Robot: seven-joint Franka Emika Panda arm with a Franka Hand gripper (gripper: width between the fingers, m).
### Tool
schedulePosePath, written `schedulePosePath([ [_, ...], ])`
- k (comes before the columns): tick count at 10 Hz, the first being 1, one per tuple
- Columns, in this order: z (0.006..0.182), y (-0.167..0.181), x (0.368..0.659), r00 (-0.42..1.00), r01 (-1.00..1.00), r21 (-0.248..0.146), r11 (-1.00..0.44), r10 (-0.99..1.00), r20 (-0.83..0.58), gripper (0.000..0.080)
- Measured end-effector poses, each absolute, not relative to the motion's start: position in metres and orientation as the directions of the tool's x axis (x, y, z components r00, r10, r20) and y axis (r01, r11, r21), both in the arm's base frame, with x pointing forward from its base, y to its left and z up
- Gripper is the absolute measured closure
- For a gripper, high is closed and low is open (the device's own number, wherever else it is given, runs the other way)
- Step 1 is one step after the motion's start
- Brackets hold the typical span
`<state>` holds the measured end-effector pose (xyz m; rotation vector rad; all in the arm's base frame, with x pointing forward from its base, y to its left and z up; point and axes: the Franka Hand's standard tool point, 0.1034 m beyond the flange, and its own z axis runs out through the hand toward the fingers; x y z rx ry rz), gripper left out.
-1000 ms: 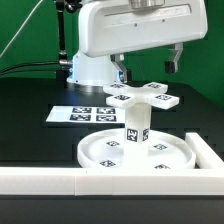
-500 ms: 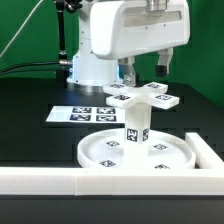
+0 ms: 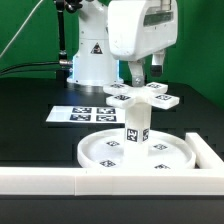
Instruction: Assemble round table
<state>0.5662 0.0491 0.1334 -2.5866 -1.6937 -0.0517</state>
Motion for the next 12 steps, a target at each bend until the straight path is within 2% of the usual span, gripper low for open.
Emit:
schedulePosePath([
  [1, 0.132, 0.048, 0.566, 0.299, 0.954, -0.016, -0.298, 0.953, 0.046, 0.0151],
  [5, 0.128, 0.047, 0.564, 0.067, 0.998, -0.005, -0.067, 0.997, 0.036, 0.0151],
  [12, 0.119, 0.037, 0.561, 0.06, 0.998, -0.019, -0.06, 0.998, 0.032, 0.0151],
])
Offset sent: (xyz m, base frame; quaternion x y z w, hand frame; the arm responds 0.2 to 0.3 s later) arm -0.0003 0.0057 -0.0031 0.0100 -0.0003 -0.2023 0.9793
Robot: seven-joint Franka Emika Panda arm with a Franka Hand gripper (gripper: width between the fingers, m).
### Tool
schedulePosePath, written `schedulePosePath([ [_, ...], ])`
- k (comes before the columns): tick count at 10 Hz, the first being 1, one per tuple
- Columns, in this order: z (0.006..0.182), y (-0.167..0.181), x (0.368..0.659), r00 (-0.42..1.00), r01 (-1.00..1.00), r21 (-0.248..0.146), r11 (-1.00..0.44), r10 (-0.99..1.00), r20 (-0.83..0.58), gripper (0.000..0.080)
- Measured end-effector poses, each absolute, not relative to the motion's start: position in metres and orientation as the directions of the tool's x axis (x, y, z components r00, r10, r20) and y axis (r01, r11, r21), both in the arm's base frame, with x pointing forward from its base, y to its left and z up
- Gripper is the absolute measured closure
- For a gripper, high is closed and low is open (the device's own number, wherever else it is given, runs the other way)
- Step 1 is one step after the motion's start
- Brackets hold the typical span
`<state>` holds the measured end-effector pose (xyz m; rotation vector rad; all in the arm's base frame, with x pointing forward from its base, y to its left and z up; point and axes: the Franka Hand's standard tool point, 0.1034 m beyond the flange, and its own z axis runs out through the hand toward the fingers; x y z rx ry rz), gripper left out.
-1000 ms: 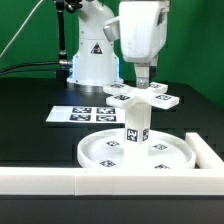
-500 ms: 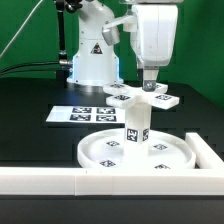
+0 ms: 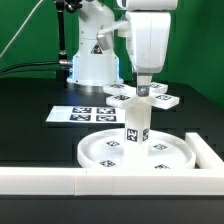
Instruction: Assemble round table
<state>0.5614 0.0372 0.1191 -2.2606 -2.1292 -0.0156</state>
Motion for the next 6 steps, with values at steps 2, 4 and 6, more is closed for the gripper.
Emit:
schedulePosePath([
  [2, 0.117, 0.038, 0.561, 0.069, 0.997, -0.023, -0.068, 0.997, 0.032, 0.0151],
  [4, 0.114, 0.04, 0.561, 0.073, 0.997, -0.028, -0.072, 0.997, 0.032, 0.0151],
  [6, 0.108, 0.037, 0.559, 0.078, 0.996, -0.037, -0.076, 0.997, 0.031, 0.0151],
])
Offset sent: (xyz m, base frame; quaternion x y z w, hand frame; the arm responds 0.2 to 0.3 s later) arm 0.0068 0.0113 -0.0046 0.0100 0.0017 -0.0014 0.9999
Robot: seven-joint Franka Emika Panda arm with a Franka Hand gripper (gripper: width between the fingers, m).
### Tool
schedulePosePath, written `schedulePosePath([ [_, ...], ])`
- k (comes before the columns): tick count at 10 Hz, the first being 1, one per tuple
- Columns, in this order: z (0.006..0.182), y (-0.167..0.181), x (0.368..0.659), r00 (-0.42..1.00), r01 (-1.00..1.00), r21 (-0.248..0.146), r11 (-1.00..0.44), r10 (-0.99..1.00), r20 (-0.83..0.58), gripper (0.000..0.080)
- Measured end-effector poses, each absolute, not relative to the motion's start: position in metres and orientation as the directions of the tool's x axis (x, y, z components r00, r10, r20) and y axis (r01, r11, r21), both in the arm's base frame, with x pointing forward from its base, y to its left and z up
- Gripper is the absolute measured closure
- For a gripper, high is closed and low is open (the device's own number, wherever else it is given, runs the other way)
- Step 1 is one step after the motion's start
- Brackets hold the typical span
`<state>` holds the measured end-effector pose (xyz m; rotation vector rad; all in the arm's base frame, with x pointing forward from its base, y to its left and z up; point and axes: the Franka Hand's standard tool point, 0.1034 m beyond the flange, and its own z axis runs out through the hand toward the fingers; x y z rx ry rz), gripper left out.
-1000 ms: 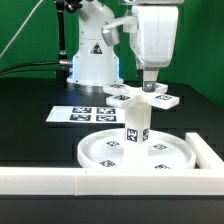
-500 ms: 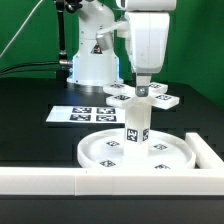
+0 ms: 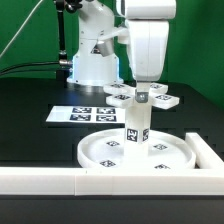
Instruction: Assemble round table
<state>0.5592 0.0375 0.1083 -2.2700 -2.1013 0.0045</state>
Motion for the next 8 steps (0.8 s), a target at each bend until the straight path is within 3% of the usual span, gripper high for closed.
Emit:
schedulePosePath([
  [2, 0.1055, 0.0354, 0.5582, 0.081, 0.996, -0.042, -0.08, 0.996, 0.03, 0.0151],
  [3, 0.1056, 0.0354, 0.5585, 0.081, 0.996, -0.04, -0.08, 0.996, 0.03, 0.0285],
  [4, 0.1055, 0.0352, 0.5584, 0.082, 0.996, -0.04, -0.081, 0.996, 0.03, 0.0285],
  [5, 0.1055, 0.0351, 0.5584, 0.101, 0.994, -0.041, -0.1, 0.994, 0.029, 0.0358],
  [8, 0.1052, 0.0352, 0.558, 0.242, 0.97, -0.044, -0.241, 0.97, 0.025, 0.0358],
])
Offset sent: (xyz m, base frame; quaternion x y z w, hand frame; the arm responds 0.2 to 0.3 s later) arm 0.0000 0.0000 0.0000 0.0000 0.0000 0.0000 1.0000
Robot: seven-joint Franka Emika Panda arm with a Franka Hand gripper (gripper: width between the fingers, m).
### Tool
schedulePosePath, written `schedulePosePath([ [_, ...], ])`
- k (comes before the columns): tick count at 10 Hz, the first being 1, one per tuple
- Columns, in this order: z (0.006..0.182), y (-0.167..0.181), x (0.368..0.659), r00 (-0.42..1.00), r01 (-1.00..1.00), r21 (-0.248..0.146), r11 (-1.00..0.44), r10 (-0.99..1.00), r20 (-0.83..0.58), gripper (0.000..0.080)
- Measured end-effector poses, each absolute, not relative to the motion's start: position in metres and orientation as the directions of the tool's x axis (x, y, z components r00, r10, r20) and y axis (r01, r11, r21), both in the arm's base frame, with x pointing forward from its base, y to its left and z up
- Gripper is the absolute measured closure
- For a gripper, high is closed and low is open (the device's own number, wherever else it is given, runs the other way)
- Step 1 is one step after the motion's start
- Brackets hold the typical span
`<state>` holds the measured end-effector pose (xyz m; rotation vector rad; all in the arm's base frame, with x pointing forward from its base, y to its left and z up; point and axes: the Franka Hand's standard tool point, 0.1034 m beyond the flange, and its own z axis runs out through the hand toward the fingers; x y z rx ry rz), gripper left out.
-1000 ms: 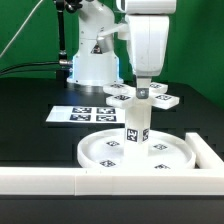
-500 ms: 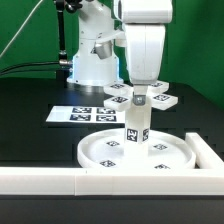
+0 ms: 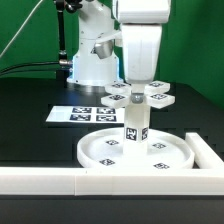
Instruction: Assemble round table
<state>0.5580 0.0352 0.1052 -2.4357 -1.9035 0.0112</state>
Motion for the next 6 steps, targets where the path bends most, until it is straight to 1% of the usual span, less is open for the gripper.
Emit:
schedulePosePath([
  [2, 0.1052, 0.0341, 0.5567, 0.477, 0.879, -0.028, -0.476, 0.878, 0.03, 0.0358],
  [3, 0.1051, 0.0341, 0.556, 0.569, 0.822, -0.022, -0.569, 0.822, 0.033, 0.0358],
  [4, 0.1051, 0.0341, 0.5558, 0.619, 0.785, -0.017, -0.619, 0.784, 0.037, 0.0357],
  [5, 0.105, 0.0349, 0.555, 0.73, 0.683, -0.025, -0.73, 0.682, 0.042, 0.0357],
  [6, 0.1049, 0.0362, 0.5549, 0.809, 0.587, -0.032, -0.809, 0.586, 0.041, 0.0357],
])
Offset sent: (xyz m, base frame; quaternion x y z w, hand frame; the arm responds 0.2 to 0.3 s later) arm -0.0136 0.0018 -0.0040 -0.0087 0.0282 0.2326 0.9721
